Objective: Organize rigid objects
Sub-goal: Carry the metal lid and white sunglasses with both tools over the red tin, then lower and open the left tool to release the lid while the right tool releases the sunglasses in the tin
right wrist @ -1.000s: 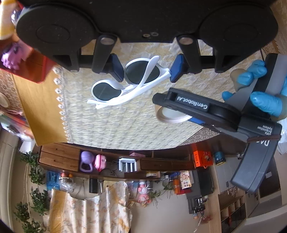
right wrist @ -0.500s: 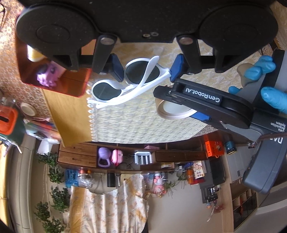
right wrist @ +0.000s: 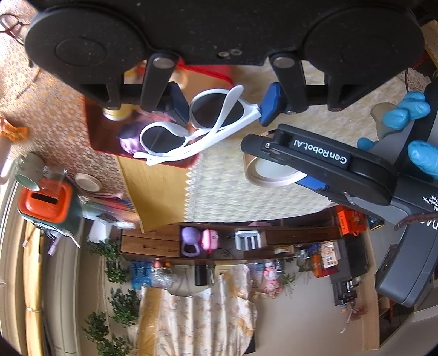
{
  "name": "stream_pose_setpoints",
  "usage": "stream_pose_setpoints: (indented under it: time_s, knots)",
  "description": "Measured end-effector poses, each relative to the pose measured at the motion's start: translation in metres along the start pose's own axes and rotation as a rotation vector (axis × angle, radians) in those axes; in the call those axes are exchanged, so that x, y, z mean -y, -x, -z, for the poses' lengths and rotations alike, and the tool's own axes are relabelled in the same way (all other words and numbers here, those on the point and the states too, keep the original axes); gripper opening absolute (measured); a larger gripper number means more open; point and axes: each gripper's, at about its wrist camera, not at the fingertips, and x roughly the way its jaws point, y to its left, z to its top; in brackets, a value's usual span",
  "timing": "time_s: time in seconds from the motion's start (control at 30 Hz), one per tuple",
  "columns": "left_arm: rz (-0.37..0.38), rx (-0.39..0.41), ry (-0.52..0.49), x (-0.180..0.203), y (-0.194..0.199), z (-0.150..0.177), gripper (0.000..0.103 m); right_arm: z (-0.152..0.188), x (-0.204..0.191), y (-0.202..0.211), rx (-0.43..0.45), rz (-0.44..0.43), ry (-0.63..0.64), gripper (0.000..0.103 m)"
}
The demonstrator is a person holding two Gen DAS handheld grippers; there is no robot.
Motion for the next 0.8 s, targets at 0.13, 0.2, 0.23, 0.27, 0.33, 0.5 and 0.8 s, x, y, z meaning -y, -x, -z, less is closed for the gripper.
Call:
stream_pose_setpoints:
  time_s: [0.13,0.2,0.23,0.27,0.33,0.5,0.8]
  knots:
    - [0.013,-0.017,-0.015,0.015,-0.017,-0.007,0.077,0.007,0.012,0.003,-0.006,0.026,0.007,0.056]
    - [0.013,-0.019,-0.025,0.022,-0.026,-0.011,0.077,0.01,0.017,0.003,-0.01,0.039,0.014,0.056]
    - [0.011,-0.02,-0.03,0.025,-0.031,-0.012,0.077,0.012,0.02,0.002,-0.013,0.046,0.019,0.056]
    - [0.008,-0.022,-0.033,0.028,-0.037,-0.014,0.077,0.014,0.022,0.002,-0.016,0.051,0.02,0.056]
    - [0.004,-0.033,-0.027,0.031,-0.048,-0.018,0.077,0.017,0.028,0.001,-0.024,0.057,0.012,0.056]
    - [0.02,-0.052,-0.01,0.037,-0.076,-0.026,0.077,0.024,0.042,-0.005,-0.041,0.067,-0.007,0.056]
    - [0.011,-0.086,-0.029,0.051,-0.116,-0.039,0.077,0.025,0.048,-0.022,-0.066,0.073,0.03,0.056]
